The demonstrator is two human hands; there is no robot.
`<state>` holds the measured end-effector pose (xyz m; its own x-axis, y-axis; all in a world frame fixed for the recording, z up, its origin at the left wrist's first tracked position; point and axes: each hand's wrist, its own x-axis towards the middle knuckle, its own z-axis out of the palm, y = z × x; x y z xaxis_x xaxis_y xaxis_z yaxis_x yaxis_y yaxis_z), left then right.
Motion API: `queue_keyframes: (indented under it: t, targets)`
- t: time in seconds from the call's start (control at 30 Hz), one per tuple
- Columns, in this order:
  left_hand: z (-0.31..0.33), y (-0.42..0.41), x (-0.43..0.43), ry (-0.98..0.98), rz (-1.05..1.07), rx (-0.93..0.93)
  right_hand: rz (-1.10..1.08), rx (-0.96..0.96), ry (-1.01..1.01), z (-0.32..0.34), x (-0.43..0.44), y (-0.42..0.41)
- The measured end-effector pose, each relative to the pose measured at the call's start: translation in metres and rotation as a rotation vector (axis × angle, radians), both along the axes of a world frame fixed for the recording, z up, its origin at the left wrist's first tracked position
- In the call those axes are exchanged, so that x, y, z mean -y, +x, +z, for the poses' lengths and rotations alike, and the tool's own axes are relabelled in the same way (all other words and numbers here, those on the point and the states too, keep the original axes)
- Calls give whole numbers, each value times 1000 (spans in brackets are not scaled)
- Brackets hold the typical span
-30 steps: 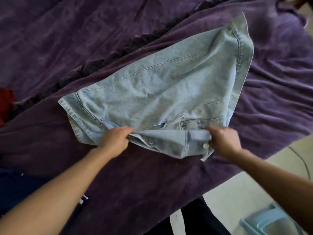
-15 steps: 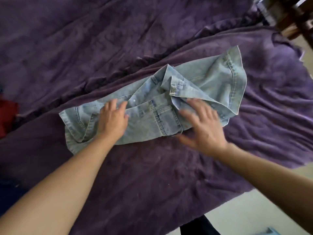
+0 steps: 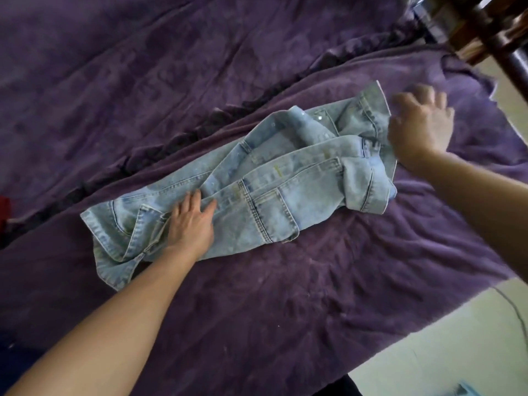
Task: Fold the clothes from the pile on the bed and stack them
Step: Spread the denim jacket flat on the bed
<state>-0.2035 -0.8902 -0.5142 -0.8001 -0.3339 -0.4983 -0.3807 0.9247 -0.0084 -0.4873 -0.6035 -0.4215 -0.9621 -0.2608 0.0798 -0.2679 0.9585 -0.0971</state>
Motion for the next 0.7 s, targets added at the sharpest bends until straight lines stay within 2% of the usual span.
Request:
queue_keyframes:
  t: [0.07, 0.13, 0.2, 0.23, 0.33, 0.43, 0.5, 0.57, 0.63, 0.7]
  targets:
    - [-3, -5, -11, 12, 18, -74, 347, -83, -37, -11, 14, 38]
    - [-10, -6, -25, 7, 7, -131, 671, -43, -13, -40, 27, 75]
    - [-20, -2, -33, -11, 4, -156, 820, 45, 133, -72, 34, 84]
    - [-25, 1, -34, -17, 6, -146, 803, 92, 210, -86, 31, 75]
    - [-37, 7, -32, -45, 9, -71, 567, 240, 338, -118, -4, 23]
    - [-36, -5, -39, -78, 58, -37, 590, 278, 395, -123, -31, -6]
    - [-27, -25, -57, -76, 107, -129, 626, 252, 325, -117, -35, -10]
    - [-23, -53, -79, -33, 92, -252, 568, 146, 164, -113, -41, -15]
    - [-23, -88, -96, 3, 40, -334, 383, 114, 12, -111, -49, -21]
    - [-28, -123, -104, 9, 42, -320, 151, 238, -133, -114, -52, -22]
